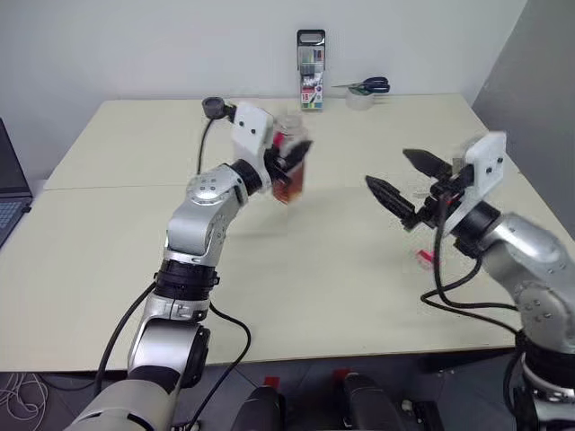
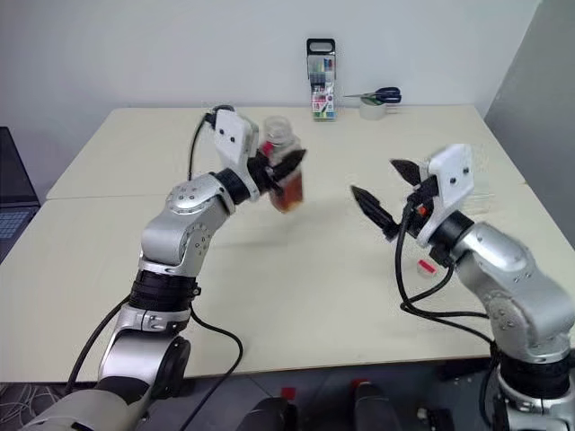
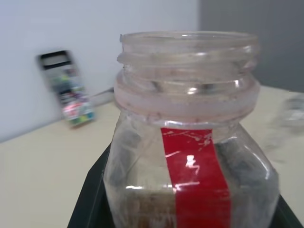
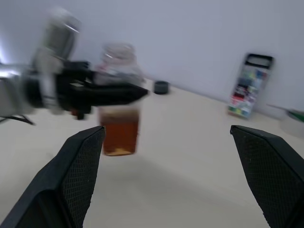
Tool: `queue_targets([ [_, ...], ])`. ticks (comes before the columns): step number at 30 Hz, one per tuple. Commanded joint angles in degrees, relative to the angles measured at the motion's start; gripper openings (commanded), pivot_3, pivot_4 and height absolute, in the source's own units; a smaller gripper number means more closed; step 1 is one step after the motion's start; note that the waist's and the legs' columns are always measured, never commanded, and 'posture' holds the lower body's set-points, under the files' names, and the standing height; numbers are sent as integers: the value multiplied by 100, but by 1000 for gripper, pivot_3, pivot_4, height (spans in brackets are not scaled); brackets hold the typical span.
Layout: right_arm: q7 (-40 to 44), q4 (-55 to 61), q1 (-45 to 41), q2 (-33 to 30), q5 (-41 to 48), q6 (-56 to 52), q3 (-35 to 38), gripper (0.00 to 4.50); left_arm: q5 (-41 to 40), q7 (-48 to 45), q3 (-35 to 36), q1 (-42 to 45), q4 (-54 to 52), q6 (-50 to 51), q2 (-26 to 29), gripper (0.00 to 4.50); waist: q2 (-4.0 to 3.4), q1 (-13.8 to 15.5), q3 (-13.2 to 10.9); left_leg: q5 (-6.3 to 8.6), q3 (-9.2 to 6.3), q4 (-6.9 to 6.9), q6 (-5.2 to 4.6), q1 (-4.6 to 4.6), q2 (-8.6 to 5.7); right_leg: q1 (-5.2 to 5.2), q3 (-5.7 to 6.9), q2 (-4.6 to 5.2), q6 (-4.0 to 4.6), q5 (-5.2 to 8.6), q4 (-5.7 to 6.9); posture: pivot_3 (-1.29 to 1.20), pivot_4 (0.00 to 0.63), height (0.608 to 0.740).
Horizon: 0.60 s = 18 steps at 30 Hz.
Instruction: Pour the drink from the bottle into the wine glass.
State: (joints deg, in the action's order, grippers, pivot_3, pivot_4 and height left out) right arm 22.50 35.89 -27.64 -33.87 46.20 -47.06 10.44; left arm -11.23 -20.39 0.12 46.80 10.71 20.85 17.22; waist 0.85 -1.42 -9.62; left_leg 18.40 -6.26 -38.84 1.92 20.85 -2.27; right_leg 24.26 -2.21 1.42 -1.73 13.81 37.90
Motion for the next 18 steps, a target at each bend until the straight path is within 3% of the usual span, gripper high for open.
queue_targets([
  [1,218,3,-517,-135,1051,-428,207,4476,540,1038,347,106,179,-341,6,1767,0,5,0,0,2,0,0,1,-2,1,0,7,-1,-1,0,0,150,740],
  [7,420,-141,-765,-183,1114,-454,-177,4476,617,1887,866,-62,406,-399,-136,1767,1,19,0,0,-1,0,0,6,-4,5,2,23,-1,-1,1,0,150,740],
  [18,552,-179,-822,-74,959,-318,-554,4476,396,1895,1217,-658,571,-904,-169,1767,1,43,1,-1,1,0,1,8,-5,11,3,26,-1,-1,5,0,150,740],
])
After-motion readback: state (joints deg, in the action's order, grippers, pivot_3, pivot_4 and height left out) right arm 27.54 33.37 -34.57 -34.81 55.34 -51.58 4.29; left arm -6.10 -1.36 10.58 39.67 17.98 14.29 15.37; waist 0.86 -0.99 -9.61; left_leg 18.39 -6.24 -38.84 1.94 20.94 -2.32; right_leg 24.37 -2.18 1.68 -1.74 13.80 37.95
